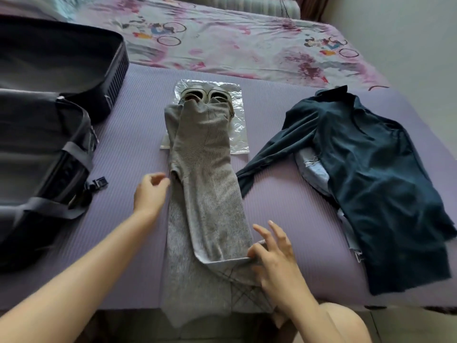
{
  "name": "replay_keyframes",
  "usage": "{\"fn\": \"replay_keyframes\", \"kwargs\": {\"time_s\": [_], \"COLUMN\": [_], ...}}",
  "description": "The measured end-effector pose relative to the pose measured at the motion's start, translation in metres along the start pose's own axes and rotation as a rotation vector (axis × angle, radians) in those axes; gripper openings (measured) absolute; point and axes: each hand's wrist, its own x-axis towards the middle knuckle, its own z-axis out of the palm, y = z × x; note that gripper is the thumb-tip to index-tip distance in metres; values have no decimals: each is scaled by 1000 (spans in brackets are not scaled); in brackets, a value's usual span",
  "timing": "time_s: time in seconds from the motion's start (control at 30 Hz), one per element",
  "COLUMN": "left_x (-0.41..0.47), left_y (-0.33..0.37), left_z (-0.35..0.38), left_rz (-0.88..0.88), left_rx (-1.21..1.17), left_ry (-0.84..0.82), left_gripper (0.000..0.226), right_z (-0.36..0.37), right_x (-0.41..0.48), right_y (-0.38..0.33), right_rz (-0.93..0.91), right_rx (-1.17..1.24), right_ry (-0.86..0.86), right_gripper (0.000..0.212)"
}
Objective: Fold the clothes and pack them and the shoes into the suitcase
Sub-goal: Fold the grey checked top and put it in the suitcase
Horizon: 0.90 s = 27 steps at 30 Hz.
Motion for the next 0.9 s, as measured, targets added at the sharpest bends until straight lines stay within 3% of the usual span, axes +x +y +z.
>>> {"fn": "replay_keyframes", "kwargs": {"time_s": [0.17,0.27,0.4,0.57,0.63,0.7,0.77,0.83,0.9], "left_x": [-115,-164,-194,-206,-210,-214,-216,-220,-223], "left_y": [-35,-60,-80,-90,-94,-93,-94,-98,-101], "left_z": [-21,-25,-21,-10,-7,-7,-7,-7,-7], "left_rz": [-270,-437,-519,-519,-421,-359,-346,-344,-330], "left_rx": [-320,-281,-288,-320,-303,-302,-306,-317,-329], "left_ry": [-297,-469,-529,-539,-467,-410,-403,-399,-376], "left_gripper": [14,17,24,24,20,20,15,9,6], "right_z": [-25,-28,2,28,33,32,26,15,14], "right_x": [-7,-39,-80,-108,-115,-117,-111,-101,-95], "right_y": [-27,-61,-102,-125,-114,-93,-65,-44,-30], "right_rz": [-125,-129,-35,215,253,282,316,338,315], "right_rx": [19,40,58,161,311,422,382,328,285], "right_ry": [102,82,28,-282,-180,111,312,285,128], "right_gripper": [24,23,15,38,32,37,47,48,39]}}
